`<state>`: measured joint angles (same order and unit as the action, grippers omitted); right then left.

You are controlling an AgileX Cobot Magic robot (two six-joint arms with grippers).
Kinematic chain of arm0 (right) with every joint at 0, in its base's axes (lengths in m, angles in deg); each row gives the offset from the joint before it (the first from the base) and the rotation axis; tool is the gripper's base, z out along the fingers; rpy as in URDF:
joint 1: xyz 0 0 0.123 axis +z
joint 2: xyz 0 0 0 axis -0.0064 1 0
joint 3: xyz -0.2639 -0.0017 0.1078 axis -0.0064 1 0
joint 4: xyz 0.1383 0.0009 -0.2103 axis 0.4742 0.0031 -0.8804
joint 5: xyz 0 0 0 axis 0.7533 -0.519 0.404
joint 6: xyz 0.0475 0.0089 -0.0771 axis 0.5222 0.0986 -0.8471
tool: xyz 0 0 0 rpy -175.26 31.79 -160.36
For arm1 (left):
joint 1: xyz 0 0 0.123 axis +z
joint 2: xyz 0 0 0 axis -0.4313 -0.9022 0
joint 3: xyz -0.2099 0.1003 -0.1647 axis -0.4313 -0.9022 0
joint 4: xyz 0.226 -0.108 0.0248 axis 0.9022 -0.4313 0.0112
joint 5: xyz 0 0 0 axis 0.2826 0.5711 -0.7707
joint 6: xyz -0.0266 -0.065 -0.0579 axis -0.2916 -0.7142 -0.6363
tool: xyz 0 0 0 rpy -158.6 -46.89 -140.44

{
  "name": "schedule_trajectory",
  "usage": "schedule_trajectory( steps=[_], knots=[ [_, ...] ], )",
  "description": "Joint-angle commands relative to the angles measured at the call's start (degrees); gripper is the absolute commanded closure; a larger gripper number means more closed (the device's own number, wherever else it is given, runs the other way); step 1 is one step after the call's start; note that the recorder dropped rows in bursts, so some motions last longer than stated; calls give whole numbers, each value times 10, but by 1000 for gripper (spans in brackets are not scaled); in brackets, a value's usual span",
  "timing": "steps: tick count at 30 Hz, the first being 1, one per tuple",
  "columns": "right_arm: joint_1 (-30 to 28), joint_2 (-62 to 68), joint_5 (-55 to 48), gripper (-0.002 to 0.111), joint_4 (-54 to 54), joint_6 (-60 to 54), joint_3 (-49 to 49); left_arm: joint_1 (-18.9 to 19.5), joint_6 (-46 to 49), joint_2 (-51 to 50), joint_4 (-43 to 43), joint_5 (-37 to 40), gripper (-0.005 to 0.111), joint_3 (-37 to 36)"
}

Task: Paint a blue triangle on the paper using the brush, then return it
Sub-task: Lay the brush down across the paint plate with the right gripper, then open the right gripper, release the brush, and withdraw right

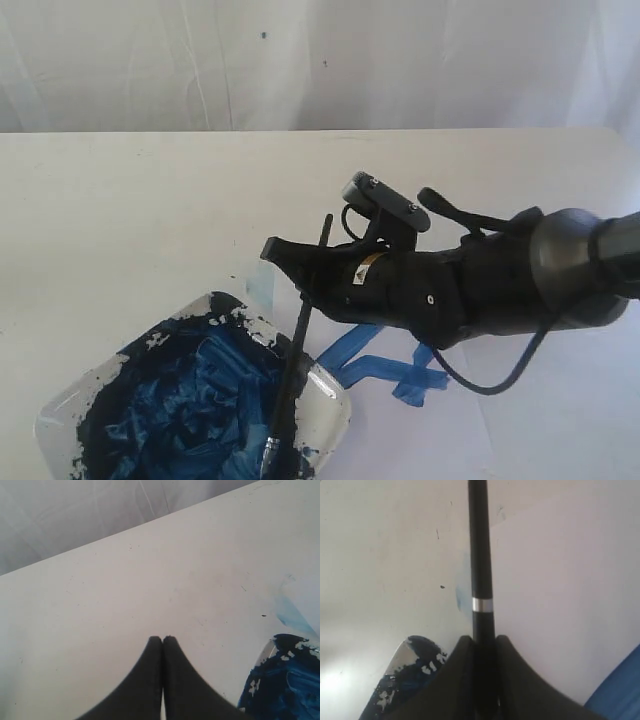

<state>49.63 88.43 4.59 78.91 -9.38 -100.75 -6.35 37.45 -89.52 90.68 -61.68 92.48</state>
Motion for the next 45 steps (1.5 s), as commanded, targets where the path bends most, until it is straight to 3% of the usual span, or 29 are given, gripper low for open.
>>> schedule_trajectory(
  steps=[1, 9, 17, 28, 45],
  knots=[
    [3, 20, 30, 108, -12, -12, -14, -2, 0, 5, 4, 4, 107, -4],
    [3, 49, 66, 107, -12, 4, -19, -2, 0, 5, 4, 4, 107, -4],
    [3, 60, 98, 91, -12, 23, -24, -2, 0, 5, 3, 3, 107, -4],
    [3, 74, 113, 83, -42, 66, -24, -2, 0, 5, 2, 2, 107, -4],
    [3, 36, 121, 84, -58, 30, -23, -2, 0, 5, 1, 3, 107, -4]
  ],
)
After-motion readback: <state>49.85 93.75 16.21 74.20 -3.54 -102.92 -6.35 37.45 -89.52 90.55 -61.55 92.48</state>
